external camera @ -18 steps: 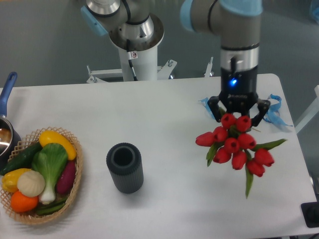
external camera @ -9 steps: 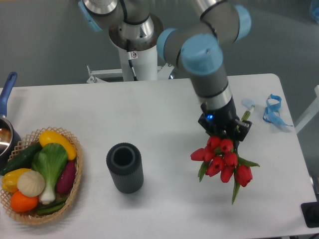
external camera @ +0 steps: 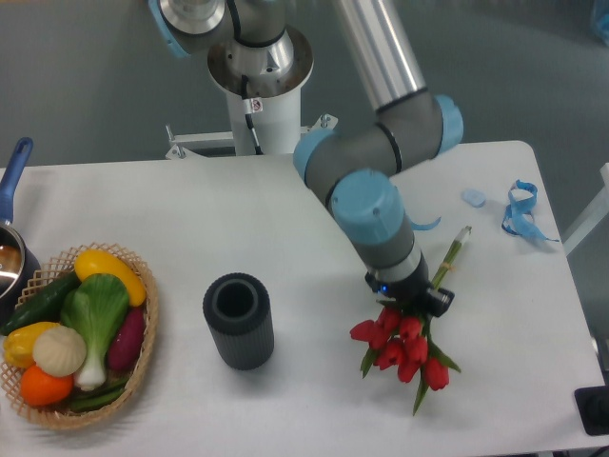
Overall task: Place the flowers on the table
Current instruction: 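Lower the held tulip bouquet down onto the table surface, then open the gripper to release the tulips and lift away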
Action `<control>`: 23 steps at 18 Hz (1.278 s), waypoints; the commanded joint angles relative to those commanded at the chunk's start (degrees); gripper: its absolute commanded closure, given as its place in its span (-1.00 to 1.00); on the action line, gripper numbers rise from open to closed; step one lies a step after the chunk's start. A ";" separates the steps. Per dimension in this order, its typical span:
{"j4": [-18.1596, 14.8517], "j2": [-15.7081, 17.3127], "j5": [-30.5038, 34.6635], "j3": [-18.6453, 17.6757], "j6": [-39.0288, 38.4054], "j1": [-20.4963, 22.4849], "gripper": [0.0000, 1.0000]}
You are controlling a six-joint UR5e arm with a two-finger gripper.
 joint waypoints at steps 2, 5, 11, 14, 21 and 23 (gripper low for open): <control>-0.09 -0.36 -0.17 0.09 0.00 -0.44 0.23; 0.00 -0.27 -0.09 -0.61 -0.09 -1.15 0.18; 0.44 3.68 -0.44 0.09 0.17 -2.73 -1.00; 0.35 7.01 -3.94 1.40 0.53 -2.38 -1.00; -11.85 13.61 -11.59 7.38 10.53 3.94 -1.00; -15.01 15.71 -14.22 7.56 14.39 6.75 -1.00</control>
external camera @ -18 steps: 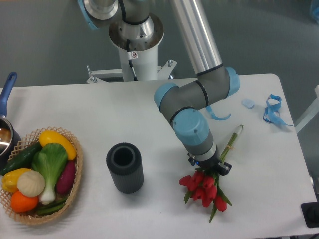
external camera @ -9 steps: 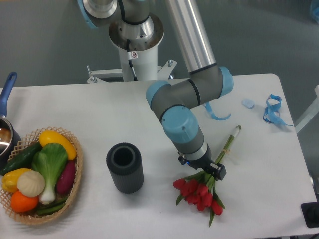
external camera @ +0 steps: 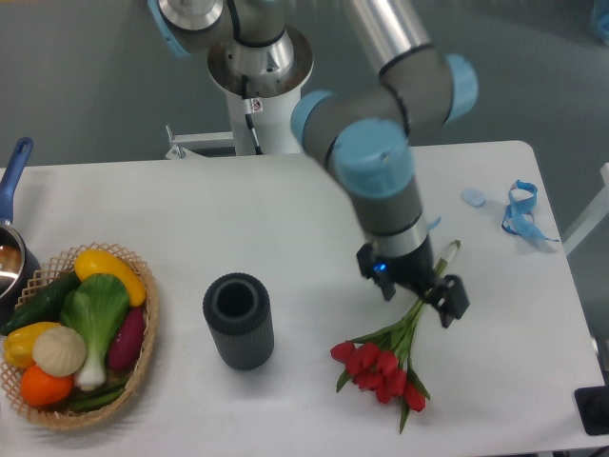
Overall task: Place the flowers on the table
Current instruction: 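Open the gripper to release the tulips and lift away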
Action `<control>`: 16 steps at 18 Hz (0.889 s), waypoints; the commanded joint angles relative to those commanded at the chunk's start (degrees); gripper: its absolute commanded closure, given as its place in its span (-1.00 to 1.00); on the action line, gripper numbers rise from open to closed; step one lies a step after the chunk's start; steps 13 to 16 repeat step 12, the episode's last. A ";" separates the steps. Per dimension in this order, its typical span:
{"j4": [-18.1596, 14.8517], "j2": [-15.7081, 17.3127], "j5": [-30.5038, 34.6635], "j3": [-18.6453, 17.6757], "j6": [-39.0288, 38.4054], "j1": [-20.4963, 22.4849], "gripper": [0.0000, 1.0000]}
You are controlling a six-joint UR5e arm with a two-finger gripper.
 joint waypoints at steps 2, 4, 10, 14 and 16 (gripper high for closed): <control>-2.55 2.81 -1.76 0.00 7.01 3.95 -1.00; -5.45 4.66 -4.57 0.00 14.14 8.26 -1.00; -11.00 7.66 -8.53 -0.44 29.26 17.75 -1.00; -12.49 8.36 -10.20 -0.44 32.88 20.05 -1.00; -12.49 8.36 -10.20 -0.44 32.88 20.05 -1.00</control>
